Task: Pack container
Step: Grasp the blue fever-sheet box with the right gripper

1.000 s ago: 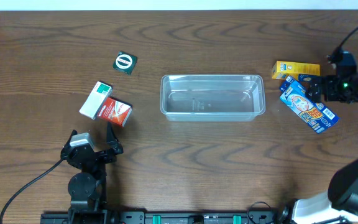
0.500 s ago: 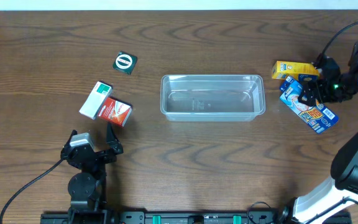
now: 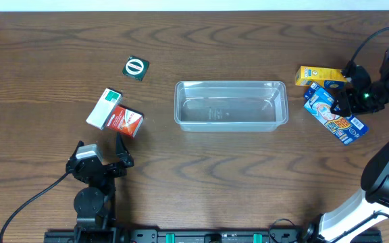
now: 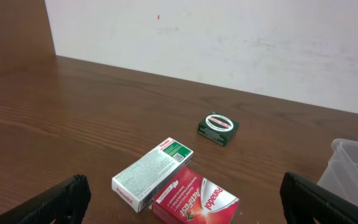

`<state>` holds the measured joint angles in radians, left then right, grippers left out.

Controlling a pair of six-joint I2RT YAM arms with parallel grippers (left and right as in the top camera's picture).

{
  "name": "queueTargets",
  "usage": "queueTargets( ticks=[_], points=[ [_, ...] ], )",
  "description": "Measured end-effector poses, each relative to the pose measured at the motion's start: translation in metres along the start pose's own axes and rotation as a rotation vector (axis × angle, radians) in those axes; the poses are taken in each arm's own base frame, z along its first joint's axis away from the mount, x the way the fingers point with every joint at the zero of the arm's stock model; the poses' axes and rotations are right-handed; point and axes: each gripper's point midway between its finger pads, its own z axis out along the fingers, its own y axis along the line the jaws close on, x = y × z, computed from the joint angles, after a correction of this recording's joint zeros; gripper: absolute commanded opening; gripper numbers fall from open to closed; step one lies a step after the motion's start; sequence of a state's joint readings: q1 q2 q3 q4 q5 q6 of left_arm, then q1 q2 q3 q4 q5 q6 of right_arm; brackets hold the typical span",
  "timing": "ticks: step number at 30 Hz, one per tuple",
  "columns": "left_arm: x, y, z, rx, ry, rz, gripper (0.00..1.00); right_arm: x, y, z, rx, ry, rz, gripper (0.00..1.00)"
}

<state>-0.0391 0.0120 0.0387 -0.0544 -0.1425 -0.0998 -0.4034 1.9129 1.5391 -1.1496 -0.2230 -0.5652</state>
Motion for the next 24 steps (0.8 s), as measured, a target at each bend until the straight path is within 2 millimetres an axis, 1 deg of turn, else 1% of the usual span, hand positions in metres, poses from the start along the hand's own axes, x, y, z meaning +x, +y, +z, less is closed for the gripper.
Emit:
queueTargets(
  ticks=[3, 6, 8, 11, 13, 18, 24],
  points=[
    [0.000, 0.000, 0.000, 0.000, 0.000, 0.000, 0.98, -0.001, -0.003, 0.000, 0.006, -0.010, 0.003, 0.55],
    [0.000, 0.000, 0.000, 0.000, 0.000, 0.000, 0.98, -0.001, -0.005, 0.002, 0.010, -0.015, 0.005, 0.52],
    [0.000, 0.000, 0.000, 0.000, 0.000, 0.000, 0.98, 0.001, -0.005, 0.005, 0.006, -0.009, 0.005, 0.48],
    [0.000, 0.000, 0.000, 0.000, 0.000, 0.000, 0.98, 0.004, -0.003, 0.009, -0.002, -0.003, 0.008, 0.46],
    [0.000, 0.000, 0.000, 0.000, 0.000, 0.000, 0.98, 0.005, -0.002, 0.011, -0.005, 0.000, 0.009, 0.42],
    [0.000, 0.000, 0.000, 0.000, 0.000, 0.000, 0.98, 0.006, -0.002, 0.012, -0.007, 0.002, 0.014, 0.27],
    [0.000, 0.000, 0.000, 0.000, 0.000, 0.000, 0.98, 0.006, -0.001, 0.012, -0.011, 0.000, 0.029, 0.25]
  ],
)
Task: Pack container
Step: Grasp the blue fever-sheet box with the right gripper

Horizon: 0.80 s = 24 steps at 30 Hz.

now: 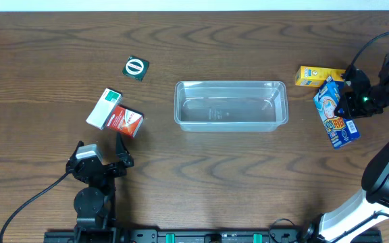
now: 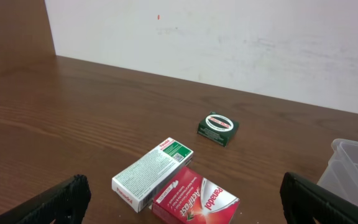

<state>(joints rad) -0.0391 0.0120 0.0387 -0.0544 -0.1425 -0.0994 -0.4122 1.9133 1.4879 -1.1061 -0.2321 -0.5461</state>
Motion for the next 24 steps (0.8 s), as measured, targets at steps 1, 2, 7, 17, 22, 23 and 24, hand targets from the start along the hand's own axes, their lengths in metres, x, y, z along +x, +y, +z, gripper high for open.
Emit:
queueTargets(
  ticks=[1, 2, 7, 17, 22, 23, 24],
  points=[
    [0.000, 0.000, 0.000, 0.000, 0.000, 0.000, 0.98, 0.000, 0.000, 0.000, 0.000, 0.000, 0.005, 0.25],
    [0.000, 0.000, 0.000, 0.000, 0.000, 0.000, 0.98, 0.000, 0.000, 0.000, -0.001, -0.001, 0.010, 0.27],
    [0.000, 0.000, 0.000, 0.000, 0.000, 0.000, 0.98, 0.000, 0.001, 0.000, -0.004, -0.001, 0.058, 0.36],
    [0.000, 0.000, 0.000, 0.000, 0.000, 0.000, 0.98, 0.001, -0.005, 0.002, 0.046, 0.014, 0.108, 0.33],
    [0.000, 0.000, 0.000, 0.000, 0.000, 0.000, 0.98, -0.006, -0.006, 0.004, 0.099, 0.013, 0.080, 0.28],
    [0.000, 0.000, 0.000, 0.000, 0.000, 0.000, 0.98, -0.007, -0.006, 0.004, 0.104, 0.012, 0.076, 0.26],
    [0.000, 0.000, 0.000, 0.000, 0.000, 0.000, 0.98, -0.008, -0.006, 0.004, 0.108, 0.011, 0.072, 0.24]
  ],
)
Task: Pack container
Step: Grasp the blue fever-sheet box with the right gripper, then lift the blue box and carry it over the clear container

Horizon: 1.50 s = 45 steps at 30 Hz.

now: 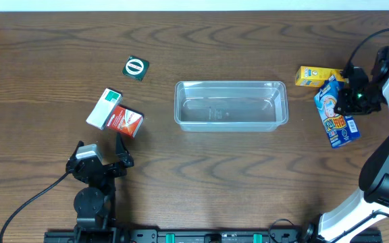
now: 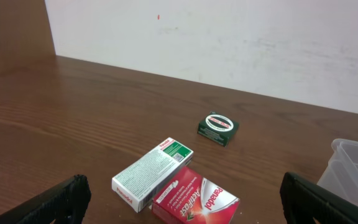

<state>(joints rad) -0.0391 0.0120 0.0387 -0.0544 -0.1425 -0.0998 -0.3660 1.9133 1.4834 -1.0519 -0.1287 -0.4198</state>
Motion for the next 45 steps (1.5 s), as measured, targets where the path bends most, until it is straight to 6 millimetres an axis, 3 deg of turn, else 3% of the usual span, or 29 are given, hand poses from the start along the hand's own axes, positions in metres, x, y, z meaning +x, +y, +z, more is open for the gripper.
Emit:
queueTargets(
  ticks=[6, 18, 22, 25, 28, 35, 39, 45],
  points=[
    [0.000, 0.000, 0.000, 0.000, 0.000, 0.000, 0.98, -0.002, 0.001, 0.001, 0.022, 0.005, -0.015, 0.08],
    [0.000, 0.000, 0.000, 0.000, 0.000, 0.000, 0.98, 0.000, 0.015, 0.001, 0.013, 0.033, -0.026, 0.03],
    [0.000, 0.000, 0.000, 0.000, 0.000, 0.000, 0.98, 0.000, 0.025, -0.009, -0.004, 0.054, -0.040, 0.05],
    [0.000, 0.000, 0.000, 0.000, 0.000, 0.000, 0.98, -0.009, 0.027, -0.027, -0.003, 0.032, -0.047, 0.05],
    [0.000, 0.000, 0.000, 0.000, 0.000, 0.000, 0.98, -0.020, 0.028, -0.057, 0.016, -0.021, -0.056, 0.05],
    [0.000, 0.000, 0.000, 0.000, 0.000, 0.000, 0.98, -0.037, 0.046, -0.141, 0.085, -0.215, -0.125, 0.05],
    [0.000, 0.000, 0.000, 0.000, 0.000, 0.000, 0.98, -0.044, 0.083, -0.169, 0.097, -0.301, -0.247, 0.04],
    [0.000, 0.000, 0.000, 0.000, 0.000, 0.000, 0.98, -0.055, 0.153, -0.176, 0.063, -0.357, -0.480, 0.05]
  ],
)
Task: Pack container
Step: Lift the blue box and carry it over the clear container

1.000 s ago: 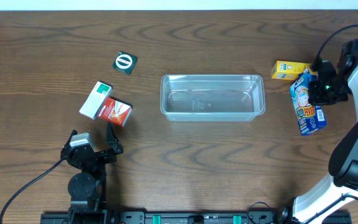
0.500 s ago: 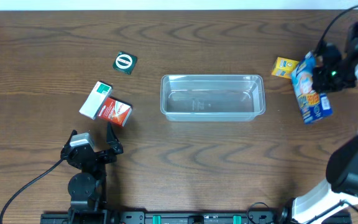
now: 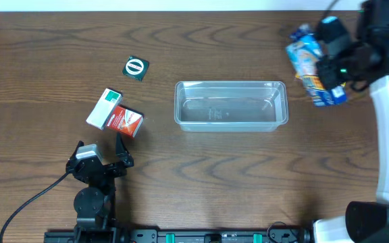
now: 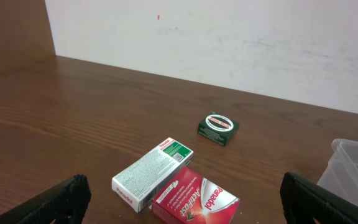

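The clear plastic container (image 3: 230, 104) lies at the table's middle with nothing in it. My right gripper (image 3: 334, 65) is shut on a blue printed packet (image 3: 306, 57), held up above the table just right of the container's right end. A green-and-white box (image 3: 104, 108) (image 4: 152, 172) and a red Panadol box (image 3: 125, 121) (image 4: 194, 200) lie side by side at the left. The small dark green tin (image 3: 136, 68) (image 4: 218, 128) lies farther back. My left gripper (image 3: 100, 147) (image 4: 182, 193) rests open just short of the red box. The yellow box is hidden.
The white wall runs along the table's far edge. My right arm reaches in along the right edge. A black cable (image 3: 26, 202) trails from the left arm's base at the front left.
My right gripper, with the blue packet, has moved from low on the table at the right to higher up, farther back and nearer the container. The yellow box no longer shows. The left arm has not moved.
At first the blue packet lay slanted on the table under my right gripper, beside the yellow box. Then it stood turned more upright in the gripper, and stayed so. Now it hangs high near the container's right end. The left side never changed.
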`<state>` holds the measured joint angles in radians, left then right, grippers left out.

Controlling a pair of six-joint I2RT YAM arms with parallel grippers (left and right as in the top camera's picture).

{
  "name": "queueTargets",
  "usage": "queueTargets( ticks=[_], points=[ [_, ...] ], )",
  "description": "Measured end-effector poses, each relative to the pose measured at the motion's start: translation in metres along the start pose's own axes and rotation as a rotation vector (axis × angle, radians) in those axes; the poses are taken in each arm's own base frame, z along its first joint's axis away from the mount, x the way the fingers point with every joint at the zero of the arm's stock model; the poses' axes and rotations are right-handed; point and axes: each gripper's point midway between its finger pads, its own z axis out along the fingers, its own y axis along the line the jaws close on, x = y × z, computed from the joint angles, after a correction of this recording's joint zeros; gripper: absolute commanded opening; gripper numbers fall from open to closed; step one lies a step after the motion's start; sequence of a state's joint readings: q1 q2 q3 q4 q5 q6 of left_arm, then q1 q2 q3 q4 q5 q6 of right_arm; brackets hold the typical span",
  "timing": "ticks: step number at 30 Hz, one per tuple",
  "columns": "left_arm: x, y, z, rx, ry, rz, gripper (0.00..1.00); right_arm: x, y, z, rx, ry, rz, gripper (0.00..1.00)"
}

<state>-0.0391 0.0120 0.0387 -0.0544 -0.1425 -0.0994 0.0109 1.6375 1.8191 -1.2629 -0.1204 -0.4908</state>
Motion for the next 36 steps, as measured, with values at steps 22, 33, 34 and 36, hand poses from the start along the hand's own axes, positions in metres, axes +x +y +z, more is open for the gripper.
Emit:
queueTargets(
  ticks=[22, 33, 34, 36],
  points=[
    [0.000, 0.000, 0.000, 0.000, 0.000, 0.000, 0.98, -0.045, 0.120, 0.046, -0.218, -0.017, -0.315, 0.01],
    [0.000, 0.000, 0.000, 0.000, 0.000, 0.000, 0.98, -0.017, 0.139, 0.047, -0.311, 0.085, -0.416, 0.01],
    [0.000, 0.000, 0.000, 0.000, 0.000, 0.000, 0.98, -0.017, 0.140, 0.046, -0.320, 0.081, -0.426, 0.01],
    [0.000, 0.000, 0.000, 0.000, 0.000, 0.000, 0.98, -0.017, 0.143, 0.045, -0.341, 0.070, -0.452, 0.01]
  ],
)
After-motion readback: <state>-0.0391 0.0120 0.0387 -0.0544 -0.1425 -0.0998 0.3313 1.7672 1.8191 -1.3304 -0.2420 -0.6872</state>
